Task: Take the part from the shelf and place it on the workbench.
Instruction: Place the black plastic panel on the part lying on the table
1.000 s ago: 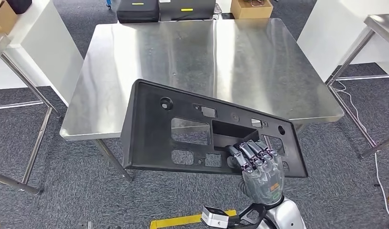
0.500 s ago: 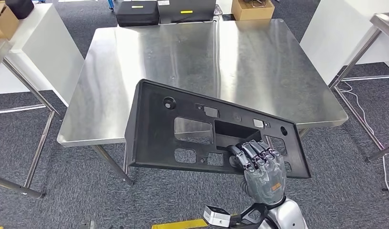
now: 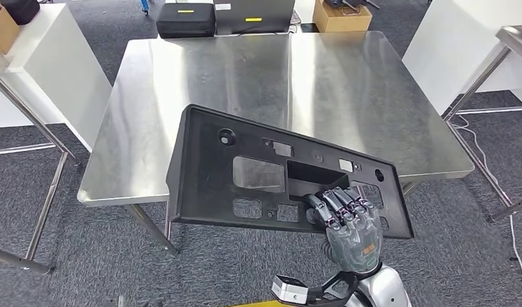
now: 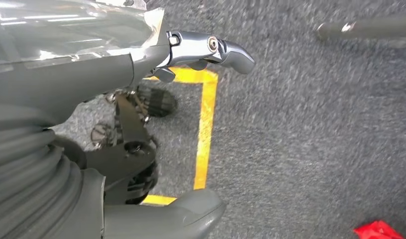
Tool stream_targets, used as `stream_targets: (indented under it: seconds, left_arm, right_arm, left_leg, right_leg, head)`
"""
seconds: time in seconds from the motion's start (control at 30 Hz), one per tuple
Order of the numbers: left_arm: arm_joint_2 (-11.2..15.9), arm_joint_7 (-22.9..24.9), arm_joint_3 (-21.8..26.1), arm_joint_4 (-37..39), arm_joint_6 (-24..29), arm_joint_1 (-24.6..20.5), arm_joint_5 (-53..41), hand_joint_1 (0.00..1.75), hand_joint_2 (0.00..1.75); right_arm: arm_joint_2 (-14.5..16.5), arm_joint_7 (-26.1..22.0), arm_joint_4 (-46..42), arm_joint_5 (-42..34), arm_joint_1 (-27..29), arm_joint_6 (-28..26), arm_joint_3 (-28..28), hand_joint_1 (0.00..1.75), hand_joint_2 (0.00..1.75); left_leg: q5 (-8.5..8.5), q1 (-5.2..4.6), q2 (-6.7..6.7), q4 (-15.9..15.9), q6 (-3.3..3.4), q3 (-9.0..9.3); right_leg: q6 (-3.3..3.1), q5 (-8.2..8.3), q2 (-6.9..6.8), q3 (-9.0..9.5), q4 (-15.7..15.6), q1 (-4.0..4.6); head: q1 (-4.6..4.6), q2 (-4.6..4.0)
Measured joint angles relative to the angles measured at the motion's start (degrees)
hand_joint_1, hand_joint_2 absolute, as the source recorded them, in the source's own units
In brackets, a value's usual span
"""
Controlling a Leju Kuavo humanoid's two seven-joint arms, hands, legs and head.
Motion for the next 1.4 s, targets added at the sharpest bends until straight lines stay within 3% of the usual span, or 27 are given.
stream_targets:
  seconds: [0.1, 0.13, 0.17, 0.2, 0.27, 0.33, 0.43, 0.5, 0.53, 0.6, 0.63, 0.67, 0.7, 0.77, 0.83, 0.93, 1.2, 1.4]
  left_arm:
    - [0.0, 0.0, 0.0, 0.0, 0.0, 0.0, 0.1, 0.0, 1.75]
    - [0.0, 0.0, 0.0, 0.0, 0.0, 0.0, 0.1, 0.0, 1.75]
    - [-0.1, 0.0, 0.0, 0.0, 0.0, 0.0, 0.2, 0.0, 1.75]
    - [-0.1, 0.0, 0.0, 0.0, 0.0, 0.0, 0.3, 0.0, 1.75]
    - [-0.2, 0.0, 0.1, 0.0, 0.0, 0.0, 0.6, 0.0, 1.75]
    - [-0.2, 0.0, 0.2, 0.0, 0.0, 0.0, 0.7, 0.0, 1.75]
    - [-0.2, 0.0, 0.3, 0.0, 0.0, 0.0, 0.8, 0.0, 1.75]
    - [-0.1, 0.0, 0.4, 0.0, 0.0, -0.1, 1.0, 0.0, 1.75]
    - [-0.1, -0.1, 0.5, 0.0, 0.0, -0.1, 1.0, 0.0, 1.75]
    - [-0.1, 0.0, 0.7, 0.0, 0.0, 0.0, 1.1, 0.0, 1.75]
    - [-0.1, 0.0, 0.7, 0.0, 0.0, 0.1, 1.1, 0.0, 1.75]
    - [0.0, 0.0, 0.8, 0.0, 0.1, 0.2, 1.1, 0.0, 1.75]
    - [0.0, 0.2, 1.0, 0.0, 0.2, 0.2, 1.2, 0.0, 1.75]
    - [0.1, 0.8, 1.2, 0.0, 0.9, 0.2, 1.2, 0.0, 1.75]
    - [0.1, 1.5, 1.3, 0.0, 1.7, 0.1, 1.2, 0.0, 1.75]
    - [0.0, 1.8, 1.4, 0.0, 2.2, 0.0, 1.1, 0.0, 1.75]
    - [0.0, 2.0, 1.4, 0.0, 2.2, 0.0, 1.0, 0.0, 1.75]
    - [-0.1, 3.1, 1.4, 0.0, 2.7, -0.5, -0.4, 0.0, 1.75]
  right_arm:
    - [-0.1, -0.2, 0.0, 0.1, 0.4, 0.0, -0.2, 1.75, 1.75]
    - [-0.1, -0.3, 0.0, 0.1, 0.6, 0.0, -0.2, 1.75, 1.75]
    - [-0.1, -0.4, 0.0, 0.1, 0.8, 0.0, -0.2, 1.75, 1.75]
    - [-0.1, -0.4, 0.0, 0.1, 0.8, 0.0, -0.2, 1.75, 1.75]
    - [-0.1, -0.6, 0.0, 0.1, 0.9, 0.0, -0.2, 1.75, 1.75]
    - [-0.1, -0.7, 0.0, 0.1, 0.8, 0.0, -0.2, 1.75, 1.75]
    - [0.0, -0.8, 0.0, 0.2, 0.8, 0.0, -0.2, 1.75, 1.75]
    - [0.3, -0.8, 0.0, 0.3, 0.6, 0.0, -0.2, 1.75, 1.75]
    - [0.5, -0.8, 0.0, 0.3, 0.6, 0.0, -0.2, 1.75, 1.75]
    - [0.7, -0.7, 0.2, 0.5, 0.5, 0.0, -0.2, 1.75, 1.75]
    - [0.8, -0.5, 0.3, 0.6, 0.4, 0.0, -0.2, 1.75, 1.75]
    - [0.8, 0.0, 0.5, 0.9, 0.4, 0.0, -0.2, 1.75, 1.75]
    - [0.8, 0.8, 0.7, 1.2, 0.3, 0.0, -0.1, 1.75, 1.75]
    - [0.8, 3.1, 1.3, 1.7, -0.3, 0.0, 0.0, 1.75, 1.75]
    - [0.6, 5.4, 2.3, 1.8, -1.4, 0.0, -0.1, 1.75, 1.75]
    - [0.3, 6.5, 3.6, 1.6, -2.7, 0.0, -0.1, 1.75, 1.75]
    - [-0.2, 7.3, 5.7, 1.9, -3.8, 0.0, -0.1, 1.75, 1.75]
    - [-1.0, 12.7, 13.1, 6.4, -9.7, 0.0, -4.0, 1.75, 1.75]
  left_leg:
    - [-0.46, -0.06, 0.03, -0.1, 0.79, 0.48]
    - [-0.65, -0.11, -0.02, -0.1, 0.85, 0.64]
    - [-0.87, -0.15, -0.12, -0.1, 0.82, 0.88]
    - [-1.12, -0.17, -0.22, 0.0, 0.73, 1.24]
    - [-1.79, -0.32, -0.38, 0.0, 0.35, 2.07]
    - [-2.45, -0.6, -0.46, 0.0, -0.19, 2.57]
    - [-3.08, -0.54, -0.35, 0.0, -0.98, 2.89]
    - [-4.6, -0.32, -0.22, 2.5, -1.62, 1.97]
    - [-6.05, -0.17, -0.2, 5.5, -1.94, 0.53]
    - [-9.05, 0.02, -0.17, 13.3, -2.5, -3.99]
    - [-9.49, 0.1, -0.14, 16.1, -2.7, -5.93]
    - [-8.73, 0.17, -0.09, 16.7, -2.79, -6.96]
    - [-6.84, 0.25, -0.03, 15.0, -2.79, -6.77]
    - [-1.99, 0.33, 0.09, 7.2, -2.44, -3.8]
    - [0.44, 0.24, 0.1, 1.5, -2.03, -1.41]
    - [0.53, -0.18, -0.04, 0.4, -1.94, -1.03]
    - [0.33, -0.93, -0.17, 0.5, -1.03, -1.13]
    - [0.38, -1.0, -0.14, 0.5, -0.74, -1.12]
  right_leg:
    - [-0.31, -4.36, -0.03, -6.57, 11.6, -0.09]
    - [-0.08, -4.72, -0.03, -8.26, 13.9, -0.08]
    - [0.32, -4.01, -0.03, -8.79, 14.0, -0.06]
    - [0.81, -2.31, -0.04, -8.05, 11.5, -0.06]
    - [1.33, 2.04, -0.13, -4.61, 3.0, 0.01]
    - [0.65, 4.46, -0.22, -2.31, -2.1, 0.23]
    - [-0.84, 4.61, -0.17, -1.74, -2.8, 0.21]
    - [-1.73, 4.45, -0.14, -1.16, -3.0, -0.27]
    - [-2.11, 4.32, -0.15, -0.88, -3.1, -0.42]
    - [-2.61, 3.96, -0.18, -0.54, -3.1, -0.37]
    - [-2.75, 3.82, -0.18, -0.39, -3.1, -0.34]
    - [-2.8, 3.68, -0.15, -0.19, -3.1, -0.33]
    - [-2.79, 3.51, -0.1, 0.09, -3.1, -0.33]
    - [-2.48, 3.06, 0.03, 0.71, -3.1, -0.28]
    - [-2.09, 2.54, 0.15, 0.82, -3.0, 0.25]
    - [-2.08, 2.1, 0.16, 0.34, -2.9, 0.86]
    - [-1.46, 2.26, 0.12, 1.0, -3.3, 0.6]
    - [-0.91, 2.35, 0.13, 0.95, -3.4, 0.34]
  head:
    - [0.14, 0.0]
    - [0.13, 0.0]
    - [0.14, 0.0]
    - [0.15, 0.0]
    - [0.2, 0.0]
    - [0.22, 0.0]
    - [0.23, 0.0]
    - [0.08, 0.0]
    - [-0.01, 0.0]
    - [-0.13, 0.0]
    - [-0.11, 0.0]
    - [-0.15, 0.0]
    - [-0.19, 0.0]
    - [-0.24, 0.0]
    - [-0.17, 0.0]
    - [-0.09, 0.0]
    - [-0.11, 0.0]
    - [-0.13, 0.0]
